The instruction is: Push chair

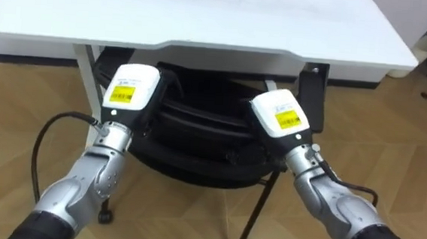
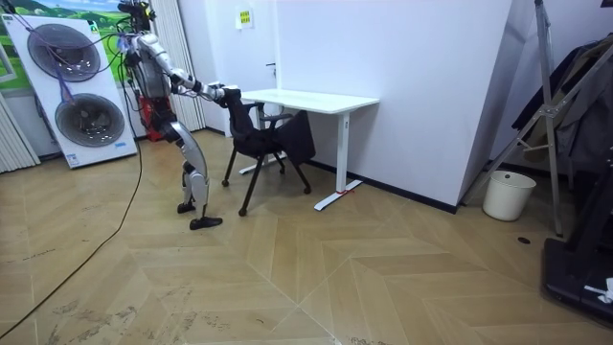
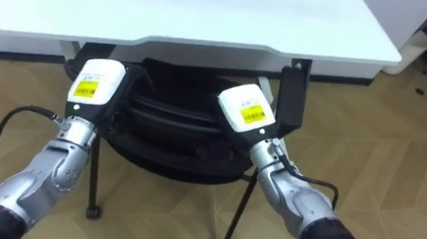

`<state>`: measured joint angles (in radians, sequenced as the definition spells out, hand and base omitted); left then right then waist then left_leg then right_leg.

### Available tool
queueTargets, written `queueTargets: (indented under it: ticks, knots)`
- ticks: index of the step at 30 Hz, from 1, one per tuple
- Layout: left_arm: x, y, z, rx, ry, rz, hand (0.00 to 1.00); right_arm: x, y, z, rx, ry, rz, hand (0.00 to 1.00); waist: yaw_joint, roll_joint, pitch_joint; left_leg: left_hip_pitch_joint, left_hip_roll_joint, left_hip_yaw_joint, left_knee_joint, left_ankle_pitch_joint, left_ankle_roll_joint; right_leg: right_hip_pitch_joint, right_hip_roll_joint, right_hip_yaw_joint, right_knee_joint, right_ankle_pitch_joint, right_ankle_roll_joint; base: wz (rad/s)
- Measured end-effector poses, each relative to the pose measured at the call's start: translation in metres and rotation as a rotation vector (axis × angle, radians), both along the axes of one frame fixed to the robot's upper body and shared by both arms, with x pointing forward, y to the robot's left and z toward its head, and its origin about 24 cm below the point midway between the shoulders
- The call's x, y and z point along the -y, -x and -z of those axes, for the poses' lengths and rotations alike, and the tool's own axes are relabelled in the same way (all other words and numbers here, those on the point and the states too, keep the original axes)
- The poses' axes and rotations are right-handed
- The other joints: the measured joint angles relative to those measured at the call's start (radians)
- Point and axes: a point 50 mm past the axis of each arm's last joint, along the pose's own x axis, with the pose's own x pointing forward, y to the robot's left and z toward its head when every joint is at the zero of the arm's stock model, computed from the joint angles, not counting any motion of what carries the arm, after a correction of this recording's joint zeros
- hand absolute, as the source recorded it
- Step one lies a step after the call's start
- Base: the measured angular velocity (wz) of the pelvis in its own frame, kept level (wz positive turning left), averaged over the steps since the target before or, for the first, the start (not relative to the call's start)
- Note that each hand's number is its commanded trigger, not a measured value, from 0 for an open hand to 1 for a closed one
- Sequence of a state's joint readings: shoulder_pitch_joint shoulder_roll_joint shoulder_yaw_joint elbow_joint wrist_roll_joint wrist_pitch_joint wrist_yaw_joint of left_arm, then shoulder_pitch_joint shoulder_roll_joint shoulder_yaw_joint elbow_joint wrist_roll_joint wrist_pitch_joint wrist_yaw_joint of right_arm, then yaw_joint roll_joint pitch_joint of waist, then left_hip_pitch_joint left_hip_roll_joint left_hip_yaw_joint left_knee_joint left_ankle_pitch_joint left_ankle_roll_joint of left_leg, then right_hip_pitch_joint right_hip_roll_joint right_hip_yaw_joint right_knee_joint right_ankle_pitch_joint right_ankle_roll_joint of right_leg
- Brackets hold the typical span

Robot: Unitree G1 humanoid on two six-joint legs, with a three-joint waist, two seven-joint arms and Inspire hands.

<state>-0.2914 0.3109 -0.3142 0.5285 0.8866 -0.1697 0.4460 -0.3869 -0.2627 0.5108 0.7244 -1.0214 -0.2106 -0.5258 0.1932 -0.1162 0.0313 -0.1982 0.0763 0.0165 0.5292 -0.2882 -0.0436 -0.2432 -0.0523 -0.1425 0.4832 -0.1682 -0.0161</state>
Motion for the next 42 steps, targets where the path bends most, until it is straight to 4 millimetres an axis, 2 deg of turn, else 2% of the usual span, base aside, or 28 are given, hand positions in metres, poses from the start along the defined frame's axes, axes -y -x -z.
queueTargets:
  ticks: [5,8,11,13,14,15,16,17,19,20,21,22,24,25,27,28,31,33,35,38,39,42]
  knots:
    - [0.000,-0.003,-0.006,-0.012,0.031,-0.007,0.00,0.001,-0.005,-0.009,-0.032,0.011,-0.019,0.00,-0.007,-0.001,0.0002,0.002,0.001,-0.007,-0.018,0.009,-0.006,0.001,0.002,-0.007,-0.011,0.003,-0.007,0.05]
    - [-0.006,-0.005,-0.014,-0.027,0.043,0.001,0.00,0.005,-0.008,-0.025,-0.003,0.053,-0.074,0.00,-0.009,-0.006,-0.0014,0.005,-0.001,-0.014,-0.037,0.018,-0.007,0.005,0.002,-0.015,-0.023,0.007,-0.010,0.08]
    - [-0.015,-0.009,-0.041,0.033,0.020,0.023,0.00,0.019,-0.012,-0.060,0.116,0.113,-0.145,0.00,-0.011,-0.008,-0.0016,0.023,0.000,-0.028,-0.086,0.048,-0.009,0.034,0.005,-0.037,-0.074,0.027,-0.013,0.17]
    - [-0.036,-0.013,-0.065,0.076,-0.086,0.027,0.00,0.019,-0.016,-0.094,0.237,0.173,-0.236,0.00,-0.027,-0.008,-0.0012,0.031,0.003,-0.037,-0.122,0.069,-0.015,0.049,0.014,-0.048,-0.115,0.047,-0.019,0.12]
    - [-0.041,-0.015,-0.070,0.077,-0.112,0.023,0.00,0.020,-0.017,-0.106,0.279,0.178,-0.255,0.00,-0.031,-0.008,-0.0009,0.032,0.004,-0.039,-0.126,0.073,-0.016,0.052,0.015,-0.050,-0.122,0.050,-0.020,0.09]
    - [-0.047,-0.019,-0.084,0.098,-0.159,0.031,0.00,0.028,-0.022,-0.134,0.402,0.172,-0.238,0.00,-0.033,-0.004,0.0013,0.030,0.007,-0.043,-0.135,0.075,-0.018,0.057,0.020,-0.054,-0.137,0.056,-0.022,0.07]
    - [-0.050,-0.022,-0.107,0.172,-0.170,0.047,0.00,0.041,-0.031,-0.165,0.533,0.156,-0.174,0.00,-0.031,0.001,0.0052,0.034,0.014,-0.046,-0.140,0.075,-0.019,0.073,0.030,-0.059,-0.164,0.067,-0.023,0.07]
    - [-0.050,-0.024,-0.123,0.232,-0.147,0.052,0.00,0.049,-0.034,-0.181,0.596,0.148,-0.134,0.00,-0.028,0.004,0.0066,0.038,0.017,-0.047,-0.145,0.076,-0.020,0.081,0.034,-0.060,-0.179,0.072,-0.023,0.08]
    - [-0.054,-0.023,-0.204,0.579,0.006,0.062,0.00,0.069,-0.035,-0.240,0.831,0.078,-0.029,0.00,-0.033,0.006,0.0070,0.061,0.015,-0.050,-0.180,0.083,-0.022,0.107,0.037,-0.061,-0.219,0.081,-0.019,0.02]
    - [-0.056,-0.019,-0.222,0.668,0.036,0.063,0.00,0.071,-0.032,-0.253,0.884,0.055,-0.023,0.00,-0.038,0.007,0.0062,0.071,0.014,-0.047,-0.193,0.085,-0.021,0.114,0.037,-0.059,-0.227,0.083,-0.017,0.00]
    - [-0.064,-0.007,-0.253,0.826,0.065,0.057,0.00,0.075,-0.024,-0.275,0.980,0.022,-0.029,0.00,-0.056,0.013,0.0020,0.088,0.011,-0.045,-0.215,0.087,-0.018,0.129,0.036,-0.057,-0.243,0.083,-0.013,-0.06]
    - [-0.074,0.003,-0.275,0.941,0.084,0.044,0.00,0.081,-0.013,-0.291,1.064,0.015,-0.033,0.00,-0.069,0.017,-0.0035,0.112,0.005,-0.040,-0.242,0.091,-0.015,0.138,0.031,-0.055,-0.247,0.077,-0.008,-0.03]
    - [-0.089,0.019,-0.295,1.051,0.102,0.008,0.00,0.094,0.004,-0.312,1.174,0.034,-0.025,0.00,-0.082,0.028,-0.0114,0.142,-0.003,-0.029,-0.279,0.100,-0.009,0.144,0.023,-0.046,-0.247,0.070,-0.001,-0.13]
    - [-0.097,0.027,-0.301,1.094,0.116,-0.018,0.00,0.105,0.013,-0.323,1.226,0.047,-0.003,0.00,-0.082,0.036,-0.0158,0.157,-0.003,-0.013,-0.297,0.101,-0.009,0.144,0.024,-0.034,-0.249,0.069,0.001,-0.24]
    - [-0.108,0.036,-0.310,1.155,0.114,-0.065,0.00,0.118,0.026,-0.339,1.294,0.060,0.024,0.00,-0.086,0.039,-0.0181,0.160,-0.003,0.005,-0.308,0.103,-0.006,0.136,0.023,-0.026,-0.249,0.067,0.003,-0.26]
    - [-0.119,0.045,-0.313,1.183,0.093,-0.104,0.00,0.123,0.034,-0.349,1.340,0.063,0.034,0.00,-0.102,0.042,-0.0197,0.160,-0.003,0.008,-0.307,0.103,-0.006,0.138,0.023,-0.032,-0.255,0.067,0.003,-0.15]
    - [-0.141,0.058,-0.306,1.189,0.057,-0.208,0.00,0.136,0.052,-0.369,1.447,0.071,0.073,0.00,-0.138,0.053,-0.0268,0.169,-0.002,0.013,-0.312,0.103,-0.006,0.146,0.023,-0.043,-0.264,0.068,0.003,-0.09]
    - [-0.150,0.062,-0.302,1.171,0.038,-0.253,0.00,0.147,0.059,-0.373,1.476,0.083,0.116,0.00,-0.150,0.057,-0.0317,0.183,0.000,0.027,-0.319,0.103,-0.006,0.160,0.025,-0.043,-0.275,0.068,0.003,-0.12]
    - [-0.162,0.070,-0.301,1.161,0.011,-0.308,0.00,0.160,0.067,-0.375,1.484,0.091,0.169,0.00,-0.154,0.061,-0.0321,0.200,0.000,0.038,-0.330,0.103,-0.006,0.170,0.027,-0.037,-0.284,0.068,0.003,-0.16]
    - [-0.182,0.081,-0.295,1.138,0.042,-0.399,0.00,0.185,0.072,-0.365,1.451,0.056,0.284,0.00,-0.158,0.073,-0.0382,0.234,0.000,0.051,-0.346,0.103,-0.006,0.188,0.028,-0.032,-0.284,0.067,0.004,-0.17]
    - [-0.190,0.087,-0.295,1.146,0.086,-0.427,0.00,0.196,0.076,-0.362,1.444,-0.003,0.328,0.00,-0.154,0.075,-0.0382,0.238,0.000,0.069,-0.350,0.103,-0.006,0.187,0.027,-0.023,-0.285,0.067,0.004,-0.19]
    - [-0.214,0.112,-0.285,1.152,0.164,-0.526,0.00,0.227,0.095,-0.349,1.415,-0.148,0.468,0.00,-0.161,0.083,-0.0422,0.245,-0.001,0.078,-0.361,0.103,-0.006,0.184,0.026,-0.022,-0.281,0.066,0.006,-0.06]
